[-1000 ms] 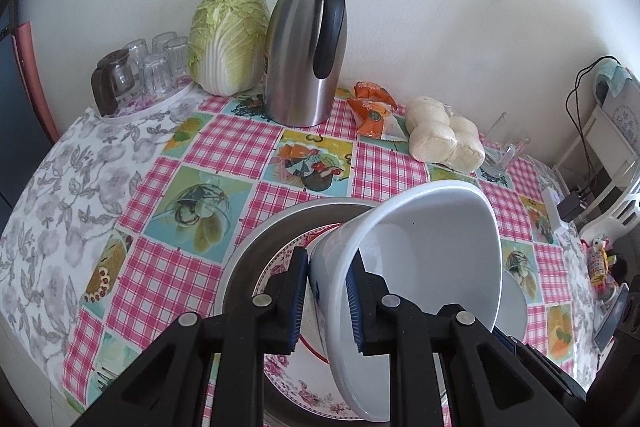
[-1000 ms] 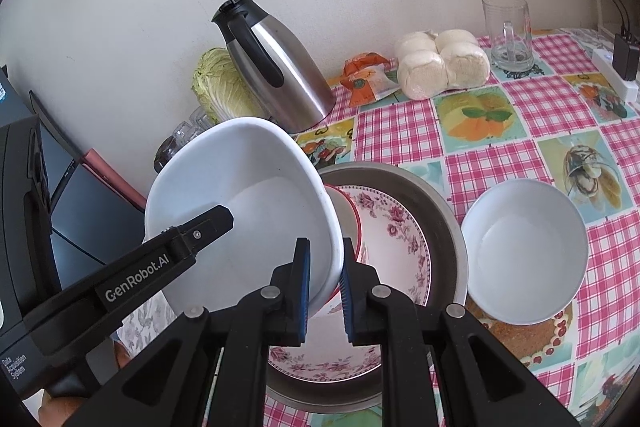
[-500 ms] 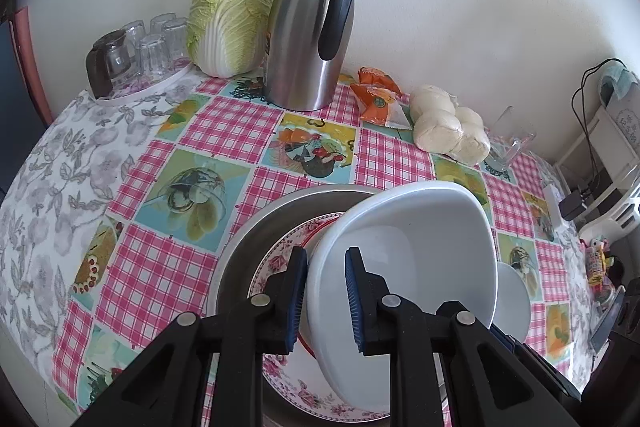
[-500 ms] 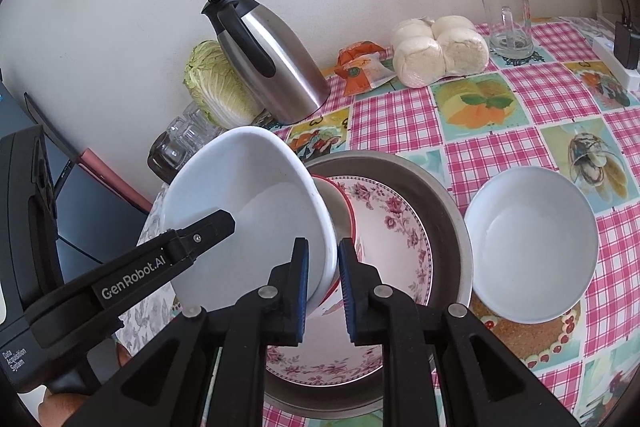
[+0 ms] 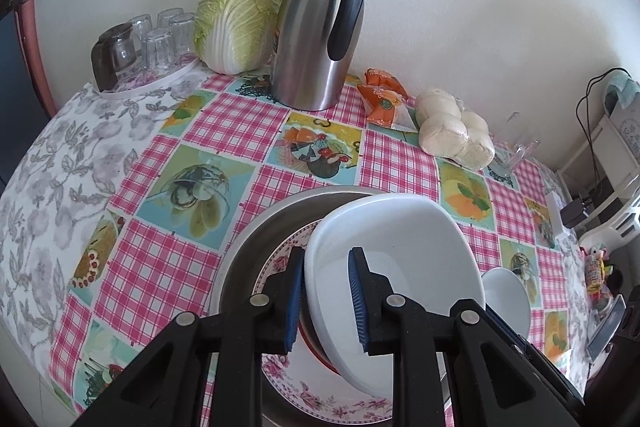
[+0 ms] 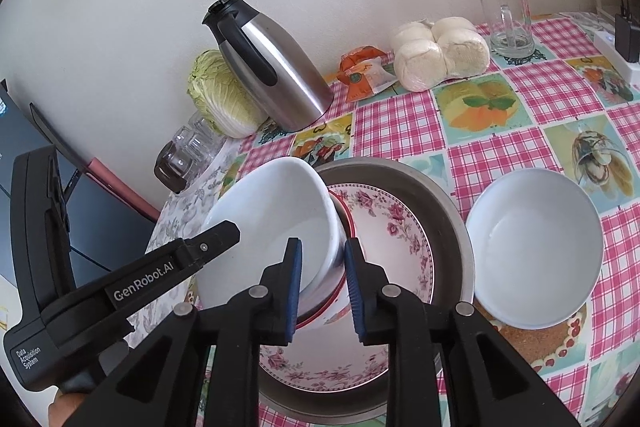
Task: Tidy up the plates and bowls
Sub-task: 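Lower the white square bowl into the red-rimmed bowl with the left gripper, then open the left gripper to release the white square bowl, then move both grippers toward the pale blue bowl on the table, then close the right gripper on the pale blue bowl's rim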
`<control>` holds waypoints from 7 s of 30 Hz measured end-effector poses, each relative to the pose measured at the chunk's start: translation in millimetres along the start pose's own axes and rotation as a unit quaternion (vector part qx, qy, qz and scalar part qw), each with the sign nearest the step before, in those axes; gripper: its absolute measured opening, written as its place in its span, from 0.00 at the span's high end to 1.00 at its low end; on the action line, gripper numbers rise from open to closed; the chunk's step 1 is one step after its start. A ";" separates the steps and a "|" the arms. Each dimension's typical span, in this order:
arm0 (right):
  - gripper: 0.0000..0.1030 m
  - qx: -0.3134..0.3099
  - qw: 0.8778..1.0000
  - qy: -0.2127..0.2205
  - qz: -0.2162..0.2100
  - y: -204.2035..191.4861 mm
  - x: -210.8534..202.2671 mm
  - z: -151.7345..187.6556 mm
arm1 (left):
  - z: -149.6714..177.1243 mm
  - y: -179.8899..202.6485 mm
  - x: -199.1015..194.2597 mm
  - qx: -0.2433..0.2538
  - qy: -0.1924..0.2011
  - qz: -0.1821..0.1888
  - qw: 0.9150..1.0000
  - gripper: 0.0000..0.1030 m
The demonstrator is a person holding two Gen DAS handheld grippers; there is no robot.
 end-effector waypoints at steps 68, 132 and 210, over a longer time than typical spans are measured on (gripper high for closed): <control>0.09 -0.015 0.996 0.052 0.078 56.0 -68.0 -42.0 | -14.2 8.9 -54.8 0.031 0.051 -0.138 0.989 0.00; 0.14 0.042 0.991 -0.003 0.130 210.5 -66.5 -49.2 | 76.1 177.2 34.0 -0.142 -0.080 0.058 0.985 0.23; 0.89 0.039 0.996 0.041 0.066 165.1 -98.5 -60.7 | 40.5 201.3 3.7 -0.053 -0.023 0.110 0.992 0.78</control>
Point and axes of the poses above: each gripper's, at about its wrist camera, not at the fingertips, and x roughly the way its jaws point, y to its right, z to its underside, the point moved 9 cm from there along x, roughly the way its jaws point, and after that the axes turned 10 degrees about x, right-handed, at the moved point
